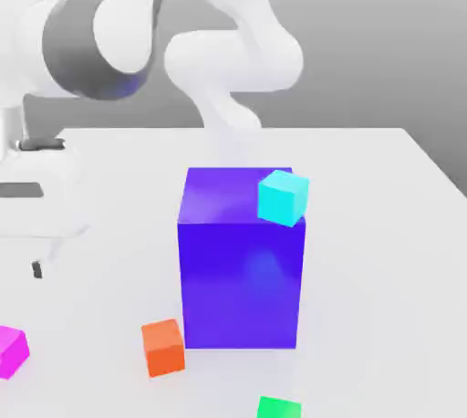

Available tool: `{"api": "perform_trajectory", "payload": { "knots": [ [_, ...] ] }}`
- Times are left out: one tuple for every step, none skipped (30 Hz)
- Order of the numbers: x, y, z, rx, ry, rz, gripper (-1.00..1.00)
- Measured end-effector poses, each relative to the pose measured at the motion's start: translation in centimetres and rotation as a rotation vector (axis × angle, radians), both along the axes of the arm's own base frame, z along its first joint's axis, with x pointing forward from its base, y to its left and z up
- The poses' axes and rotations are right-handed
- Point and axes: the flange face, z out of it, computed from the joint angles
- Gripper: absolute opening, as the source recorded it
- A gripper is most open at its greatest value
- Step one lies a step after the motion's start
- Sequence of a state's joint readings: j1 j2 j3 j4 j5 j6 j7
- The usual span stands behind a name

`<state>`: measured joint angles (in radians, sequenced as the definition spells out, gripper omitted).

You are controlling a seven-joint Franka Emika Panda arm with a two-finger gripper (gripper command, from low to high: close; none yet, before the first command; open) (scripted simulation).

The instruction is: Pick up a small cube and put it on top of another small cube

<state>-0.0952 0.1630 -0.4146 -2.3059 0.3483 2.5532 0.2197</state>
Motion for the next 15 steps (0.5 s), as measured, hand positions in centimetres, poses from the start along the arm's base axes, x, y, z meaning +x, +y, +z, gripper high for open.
{"api": "perform_trajectory", "payload": {
  "knots": [
    [-0.6,-0.9,-1.6,-0.005,0.024,-0.007,0.0],
    [-1.3,-1.8,-3.1,-0.01,0.048,-0.016,0.0],
    [-2.1,-2.7,-4.5,-0.016,0.073,-0.024,0.0],
    [-2.9,-3.6,-6.0,-0.023,0.098,-0.032,0.0],
    [-3.9,-4.5,-7.3,-0.031,0.123,-0.04,0.0],
    [-4.8,-5.4,-8.6,-0.039,0.147,-0.047,0.0],
    [-5.2,-5.8,-10.0,-0.044,0.159,-0.05,0.0],
    [-5.4,-6.1,-11.4,-0.047,0.164,-0.051,0.0],
    [-5.5,-6.2,-12.8,-0.048,0.167,-0.051,0.0],
    [-5.5,-6.2,-14.3,-0.048,0.169,-0.052,0.0],
    [-5.6,-6.2,-15.6,-0.047,0.17,-0.053,-1.0],
    [-5.6,-6.2,-15.6,-0.047,0.17,-0.053,-1.0],
    [-5.6,-6.2,-15.6,-0.047,0.17,-0.053,-1.0],
    [-5.6,-6.2,-15.6,-0.047,0.171,-0.053,-1.0],
    [-5.6,-6.2,-15.6,-0.046,0.171,-0.053,-1.0]
  ]
}}
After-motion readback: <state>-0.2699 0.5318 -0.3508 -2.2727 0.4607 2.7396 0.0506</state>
